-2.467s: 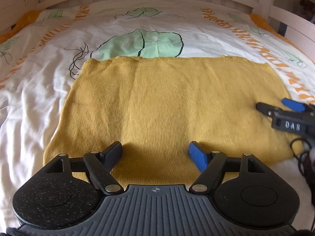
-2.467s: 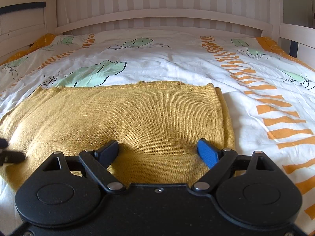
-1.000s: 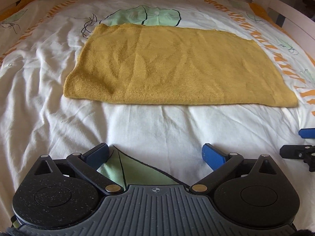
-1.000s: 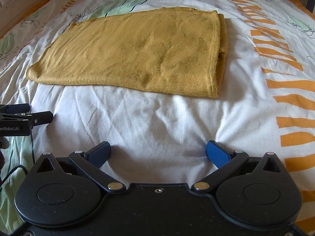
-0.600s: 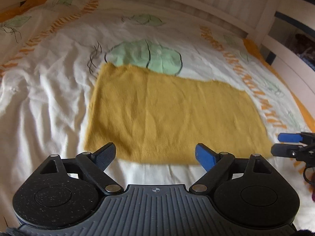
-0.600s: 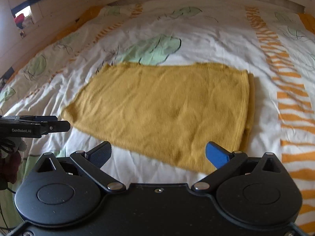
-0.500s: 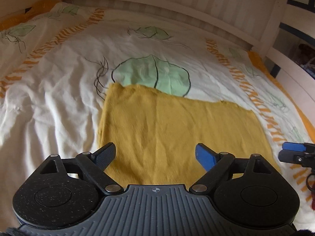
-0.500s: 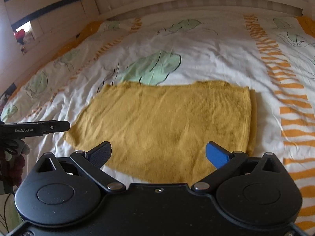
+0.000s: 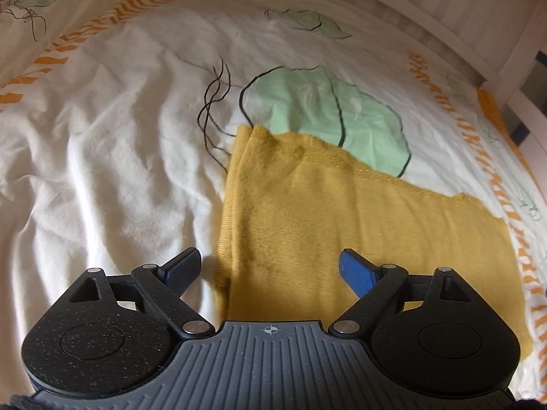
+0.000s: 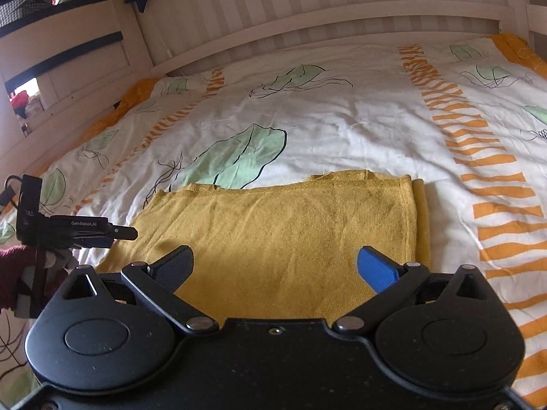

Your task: Fold small clothes

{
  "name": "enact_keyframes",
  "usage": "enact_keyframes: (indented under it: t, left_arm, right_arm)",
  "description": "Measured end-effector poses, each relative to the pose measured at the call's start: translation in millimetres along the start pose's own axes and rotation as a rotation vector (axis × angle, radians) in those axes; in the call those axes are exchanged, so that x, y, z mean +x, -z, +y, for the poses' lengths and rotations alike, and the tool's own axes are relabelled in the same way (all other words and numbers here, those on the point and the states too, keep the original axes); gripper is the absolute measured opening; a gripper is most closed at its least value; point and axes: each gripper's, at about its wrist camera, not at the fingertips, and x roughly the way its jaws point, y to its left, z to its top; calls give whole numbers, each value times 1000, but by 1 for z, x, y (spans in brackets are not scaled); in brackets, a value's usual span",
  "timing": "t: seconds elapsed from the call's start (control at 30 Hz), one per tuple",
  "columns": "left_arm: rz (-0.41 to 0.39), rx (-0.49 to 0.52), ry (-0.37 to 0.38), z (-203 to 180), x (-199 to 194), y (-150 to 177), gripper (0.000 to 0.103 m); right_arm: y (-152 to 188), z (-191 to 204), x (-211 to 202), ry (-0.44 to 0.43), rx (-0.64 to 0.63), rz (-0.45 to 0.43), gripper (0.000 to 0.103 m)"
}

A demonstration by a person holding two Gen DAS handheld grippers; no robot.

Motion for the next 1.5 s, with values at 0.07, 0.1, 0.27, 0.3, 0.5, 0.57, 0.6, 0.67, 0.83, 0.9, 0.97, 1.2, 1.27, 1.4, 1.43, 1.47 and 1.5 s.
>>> enact_keyframes:
  t: [0.07,0.1,0.27,0.3,0.5,0.57,0.6,0.67,0.83,0.9,0.97,1.2,1.27,1.4,1.43,1.47,1.5]
  left_arm:
    - [7,5,3,4,6,-2,88]
    - [5,13,3,5,8,-4,88]
    - [27,73,37,3,17,-10,89]
    - [45,82,65,3,22,-12,89]
    - [89,122,213,1,34,-18,90]
    - [97,103,243,2,39,-22,90]
    - [100,95,261,2,42,-25,90]
    - [106,87,290,1,46,-28,90]
    - [122,41,404,8,42,-21,89]
    - [146,25,465,12,40,-16,88]
    - [152,13,479,17,36,-12,81]
    - [142,-125,386,30,38,-16,21]
    - [129,-86,349,18,31,-18,18]
    - [92,-44,352,-13,11,-28,17]
    - [83,-33,354,-22,6,-31,17]
    - [75,-20,356,-32,1,-35,17]
    - [67,-7,360,-43,-4,-38,17]
  right_arm:
    - [1,0,3,-11,2,8,102]
    - [2,0,5,-17,5,13,102]
    - [4,0,9,-23,9,27,102]
    - [4,-1,10,-21,16,25,102]
    - [5,-3,13,-14,41,27,102]
    - [5,-3,15,-13,43,31,102]
    - [5,-3,15,-13,43,33,102]
    - [5,-3,18,-11,44,39,102]
    - [6,-4,22,-7,50,48,102]
    - [6,-6,23,-7,56,52,102]
    - [7,-6,23,-6,62,55,102]
    - [5,-6,22,-11,67,48,102]
    - [4,-8,21,-10,77,46,102]
    - [0,-16,14,-6,124,37,102]
    - [-2,-18,12,-1,134,36,102]
    - [-3,-19,10,5,142,35,102]
    - [-5,-21,8,9,150,31,102]
